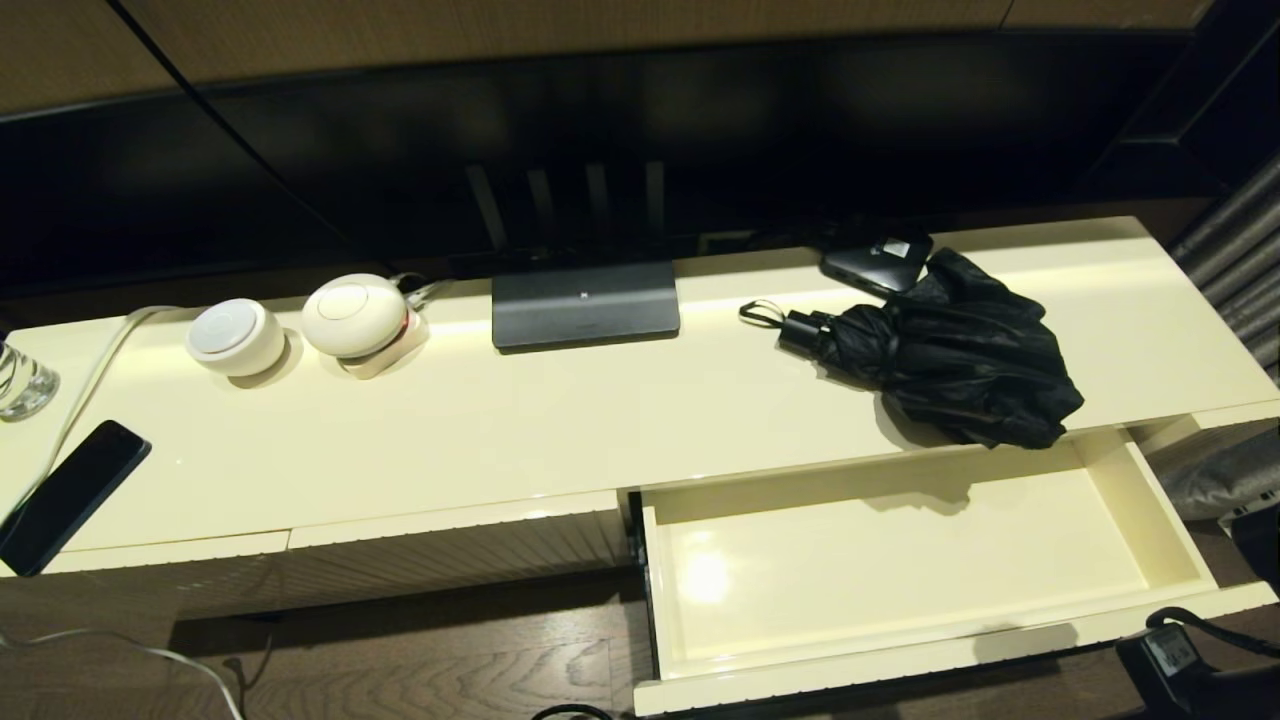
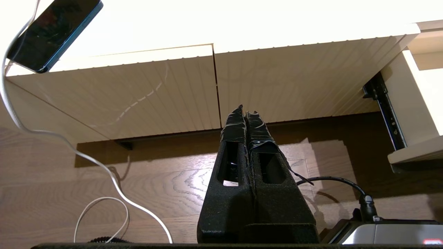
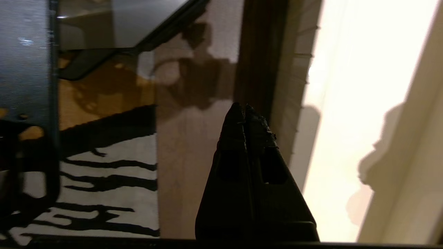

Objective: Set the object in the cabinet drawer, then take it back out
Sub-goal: Close the drawer

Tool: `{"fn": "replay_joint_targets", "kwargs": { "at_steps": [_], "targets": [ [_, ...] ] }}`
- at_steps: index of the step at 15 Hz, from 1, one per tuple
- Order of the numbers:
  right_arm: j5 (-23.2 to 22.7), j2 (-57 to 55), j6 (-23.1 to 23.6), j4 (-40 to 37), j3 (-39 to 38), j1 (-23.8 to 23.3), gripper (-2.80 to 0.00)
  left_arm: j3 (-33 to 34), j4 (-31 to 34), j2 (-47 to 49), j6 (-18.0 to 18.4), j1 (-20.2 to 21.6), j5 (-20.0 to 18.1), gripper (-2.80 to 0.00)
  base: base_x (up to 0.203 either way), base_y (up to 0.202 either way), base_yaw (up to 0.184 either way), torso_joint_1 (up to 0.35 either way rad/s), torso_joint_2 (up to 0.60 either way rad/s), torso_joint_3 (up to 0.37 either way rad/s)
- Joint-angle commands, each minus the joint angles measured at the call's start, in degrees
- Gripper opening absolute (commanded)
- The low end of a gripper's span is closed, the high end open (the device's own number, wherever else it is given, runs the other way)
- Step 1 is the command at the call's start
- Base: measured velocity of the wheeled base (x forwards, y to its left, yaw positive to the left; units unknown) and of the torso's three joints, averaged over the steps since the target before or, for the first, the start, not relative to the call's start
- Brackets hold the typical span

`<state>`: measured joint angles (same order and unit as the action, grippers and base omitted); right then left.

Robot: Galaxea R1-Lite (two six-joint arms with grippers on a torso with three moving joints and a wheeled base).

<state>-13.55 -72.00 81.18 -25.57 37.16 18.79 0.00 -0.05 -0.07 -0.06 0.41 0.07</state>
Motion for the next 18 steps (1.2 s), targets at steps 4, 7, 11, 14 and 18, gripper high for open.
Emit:
{"fn": "replay_joint_targets", "kwargs": {
  "at_steps": [4,7,11,14,18],
  "targets": [
    [-1.3,4.2,0.4,-7.2,-0.3,0.0,-2.80,0.2,0.0,0.1,0.0,0.0,0.0,-2.80,0.000,0.000,0.000,0.000,0.00,0.000],
    [-1.3,8.0,-0.1,-11.1,-0.8,0.0,-2.80,0.2,0.0,0.1,0.0,0.0,0.0,-2.80,0.000,0.000,0.000,0.000,0.00,0.000],
    [-1.3,17.5,-1.5,-16.0,-6.3,0.0,-2.80,0.2,0.0,0.1,0.0,0.0,0.0,-2.80,0.000,0.000,0.000,0.000,0.00,0.000],
    [-1.0,19.3,-2.1,-15.8,-12.2,-0.5,-2.80,0.2,0.0,0.1,0.0,0.0,0.0,-2.80,0.000,0.000,0.000,0.000,0.00,0.000],
    [-0.8,19.1,-2.2,-9.9,-17.4,-1.9,-2.80,0.2,0.0,0.1,0.0,0.0,0.0,-2.80,0.000,0.000,0.000,0.000,0.00,0.000]
  ]
}}
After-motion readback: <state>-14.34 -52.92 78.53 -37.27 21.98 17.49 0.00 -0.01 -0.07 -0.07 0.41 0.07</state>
